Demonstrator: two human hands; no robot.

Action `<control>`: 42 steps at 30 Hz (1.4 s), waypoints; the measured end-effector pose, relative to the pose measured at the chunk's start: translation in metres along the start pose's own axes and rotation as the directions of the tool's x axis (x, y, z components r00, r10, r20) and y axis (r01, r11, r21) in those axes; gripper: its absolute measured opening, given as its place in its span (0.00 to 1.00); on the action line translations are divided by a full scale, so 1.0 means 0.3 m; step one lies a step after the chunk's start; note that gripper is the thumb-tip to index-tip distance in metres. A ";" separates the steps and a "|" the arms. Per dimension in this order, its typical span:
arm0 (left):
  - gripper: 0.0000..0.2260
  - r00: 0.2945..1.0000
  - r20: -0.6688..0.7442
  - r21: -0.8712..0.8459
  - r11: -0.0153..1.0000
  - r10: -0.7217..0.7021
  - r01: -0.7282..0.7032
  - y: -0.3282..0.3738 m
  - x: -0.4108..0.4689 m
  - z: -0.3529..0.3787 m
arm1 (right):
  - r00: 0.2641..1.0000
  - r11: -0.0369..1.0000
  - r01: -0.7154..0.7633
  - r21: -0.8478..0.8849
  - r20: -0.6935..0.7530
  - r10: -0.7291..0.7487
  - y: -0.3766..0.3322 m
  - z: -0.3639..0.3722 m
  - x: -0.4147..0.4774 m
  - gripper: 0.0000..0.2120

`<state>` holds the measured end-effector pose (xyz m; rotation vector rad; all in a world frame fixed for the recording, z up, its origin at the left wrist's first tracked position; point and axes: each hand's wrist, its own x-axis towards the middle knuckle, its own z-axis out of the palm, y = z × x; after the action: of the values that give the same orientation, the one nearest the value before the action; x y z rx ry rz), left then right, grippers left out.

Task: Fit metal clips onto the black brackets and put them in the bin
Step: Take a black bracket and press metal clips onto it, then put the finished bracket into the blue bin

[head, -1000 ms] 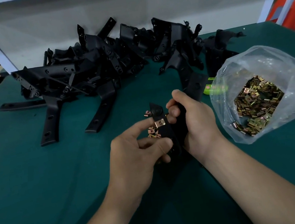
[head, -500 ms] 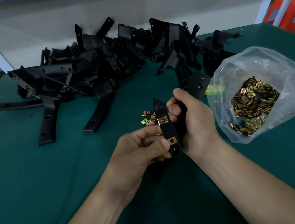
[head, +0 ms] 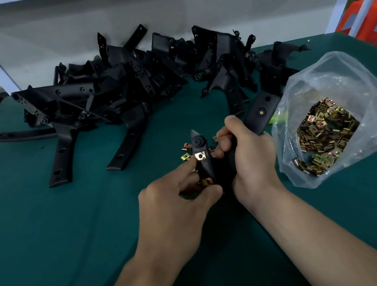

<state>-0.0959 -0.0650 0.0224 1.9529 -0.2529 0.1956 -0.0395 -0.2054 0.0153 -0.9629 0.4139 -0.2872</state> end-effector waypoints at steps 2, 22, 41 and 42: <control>0.19 1.000 -0.006 0.030 1.000 -0.006 0.007 -0.010 0.002 -0.001 | 1.000 0.999 0.025 -0.020 -0.016 -0.025 0.003 0.000 -0.003 0.14; 0.15 0.932 0.092 -0.554 0.760 -0.350 0.340 0.260 0.084 0.181 | 0.993 0.910 -0.011 -0.415 0.103 0.059 -0.356 -0.177 -0.127 0.04; 0.07 0.620 0.757 -0.048 0.930 -0.204 0.364 0.732 -0.153 1.104 | 0.855 0.993 -0.091 -0.076 -0.517 0.039 -0.807 -1.156 -0.329 0.08; 0.07 0.585 0.785 -0.074 0.908 -0.202 0.413 0.776 -0.135 1.153 | 0.848 0.996 -0.075 -0.039 -0.528 0.044 -0.869 -1.193 -0.289 0.08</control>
<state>-0.1904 -0.4680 0.0864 1.6791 -0.4518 -0.9047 -0.2957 -0.5725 0.0722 -0.9175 0.9622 -0.4893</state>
